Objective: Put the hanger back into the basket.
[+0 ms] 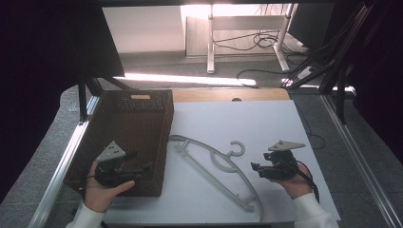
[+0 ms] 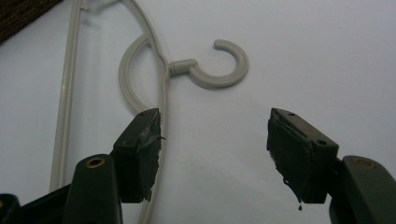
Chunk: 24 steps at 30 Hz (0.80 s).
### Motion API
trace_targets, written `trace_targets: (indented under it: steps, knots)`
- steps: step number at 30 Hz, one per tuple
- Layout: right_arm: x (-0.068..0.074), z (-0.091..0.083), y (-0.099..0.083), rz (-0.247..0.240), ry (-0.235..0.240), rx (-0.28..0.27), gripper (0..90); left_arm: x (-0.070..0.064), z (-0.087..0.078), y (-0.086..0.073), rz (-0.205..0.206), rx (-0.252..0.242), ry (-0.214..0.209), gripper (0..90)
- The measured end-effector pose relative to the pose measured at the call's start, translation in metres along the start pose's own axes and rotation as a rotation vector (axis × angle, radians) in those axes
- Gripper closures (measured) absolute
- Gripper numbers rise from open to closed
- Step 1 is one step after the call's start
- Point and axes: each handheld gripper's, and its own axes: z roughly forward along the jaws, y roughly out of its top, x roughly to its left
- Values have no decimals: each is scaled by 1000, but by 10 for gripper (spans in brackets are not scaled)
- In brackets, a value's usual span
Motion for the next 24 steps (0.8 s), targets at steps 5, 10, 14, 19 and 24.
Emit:
trace_targets:
  steps: [5,10,14,19,24]
  knots:
    - [9,7,9,-26,36,9,368,-1,-2,0,2,-5,4,273]
    - [23,15,22,-56,83,13,381,-2,-4,1,3,-10,6,273]
    - [33,23,32,-78,117,22,385,-1,-6,1,2,-12,6,272]
    - [41,32,37,-97,135,41,394,-2,-5,0,2,-8,3,272]
    - [48,41,40,-116,147,71,425,-3,-4,1,4,-6,1,268]
